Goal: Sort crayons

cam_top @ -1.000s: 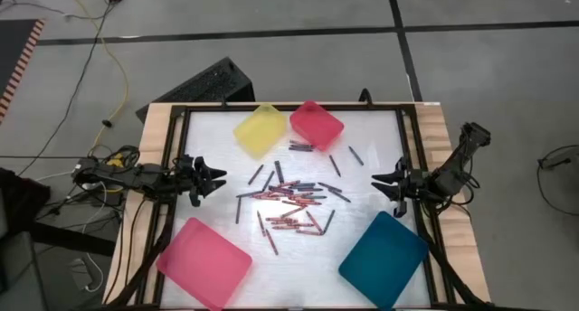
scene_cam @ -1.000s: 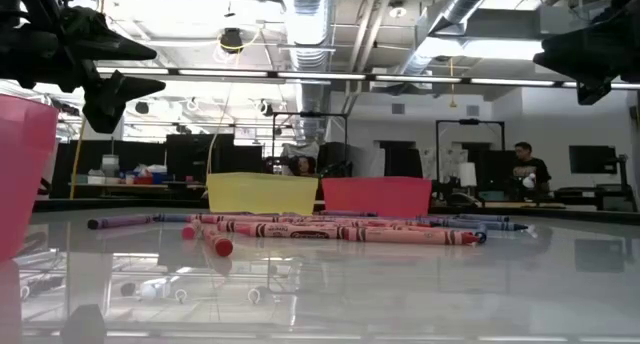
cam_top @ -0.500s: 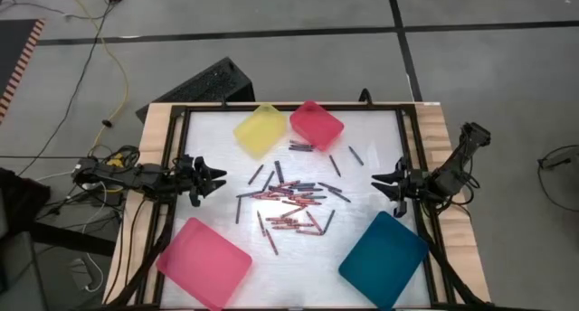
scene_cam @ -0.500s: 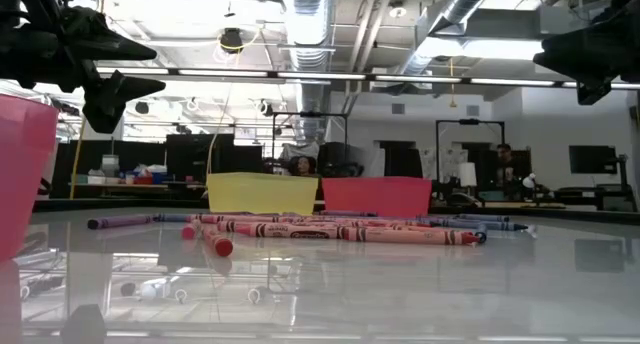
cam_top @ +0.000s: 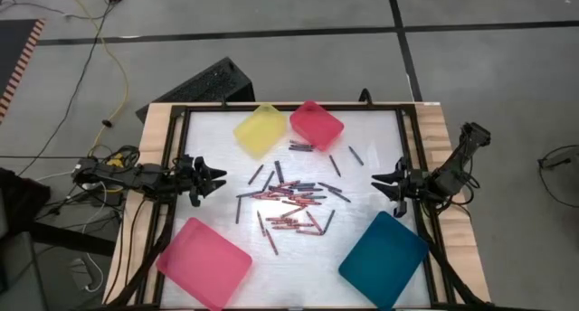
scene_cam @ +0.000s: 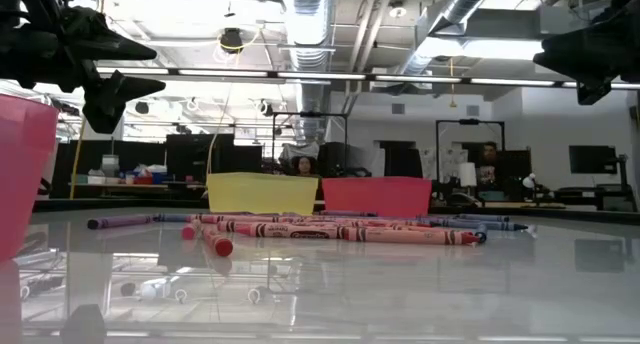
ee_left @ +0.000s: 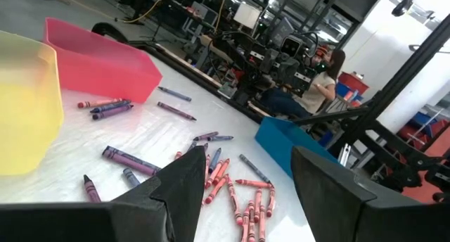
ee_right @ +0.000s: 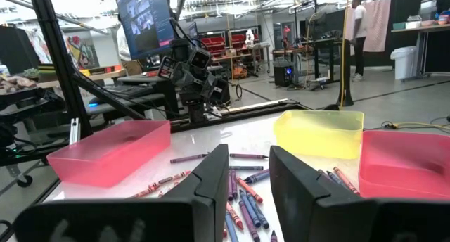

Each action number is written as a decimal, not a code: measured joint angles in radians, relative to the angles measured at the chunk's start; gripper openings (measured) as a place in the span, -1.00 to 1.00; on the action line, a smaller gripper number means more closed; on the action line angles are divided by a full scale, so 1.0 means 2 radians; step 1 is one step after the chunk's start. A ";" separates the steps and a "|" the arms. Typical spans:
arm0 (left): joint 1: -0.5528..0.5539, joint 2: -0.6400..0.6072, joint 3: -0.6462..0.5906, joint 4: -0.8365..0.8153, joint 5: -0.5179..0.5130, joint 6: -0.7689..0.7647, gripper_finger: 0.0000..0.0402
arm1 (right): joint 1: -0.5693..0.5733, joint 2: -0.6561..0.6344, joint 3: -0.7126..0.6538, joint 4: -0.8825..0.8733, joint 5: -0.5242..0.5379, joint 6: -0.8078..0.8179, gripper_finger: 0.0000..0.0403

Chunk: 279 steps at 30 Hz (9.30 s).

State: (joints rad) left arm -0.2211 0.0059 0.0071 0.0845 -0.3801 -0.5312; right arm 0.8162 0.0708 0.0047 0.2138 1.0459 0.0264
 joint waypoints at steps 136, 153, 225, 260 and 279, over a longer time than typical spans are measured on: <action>0.000 0.000 0.013 0.074 -0.109 -0.148 -0.01 | -0.662 0.616 0.412 -0.509 -0.493 0.145 -0.44; 0.000 0.000 0.013 0.071 -0.108 -0.152 -0.01 | -0.665 0.779 0.415 -0.479 -0.503 0.122 -0.53; 0.000 0.000 0.013 0.052 -0.106 -0.172 -0.01 | -0.004 0.684 0.469 -0.571 -0.564 0.699 -0.64; 0.000 0.000 0.013 0.052 -0.101 -0.169 -0.01 | -0.343 0.608 0.469 -0.537 -0.499 0.294 -0.18; 0.000 0.000 0.013 0.042 -0.101 -0.170 -0.01 | -0.395 0.772 0.469 -0.497 -0.509 0.218 -0.18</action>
State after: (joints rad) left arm -0.2214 0.0059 0.0333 0.1680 -0.5823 -0.8708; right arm 0.0254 1.6147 0.9436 -0.7803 0.0280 0.4628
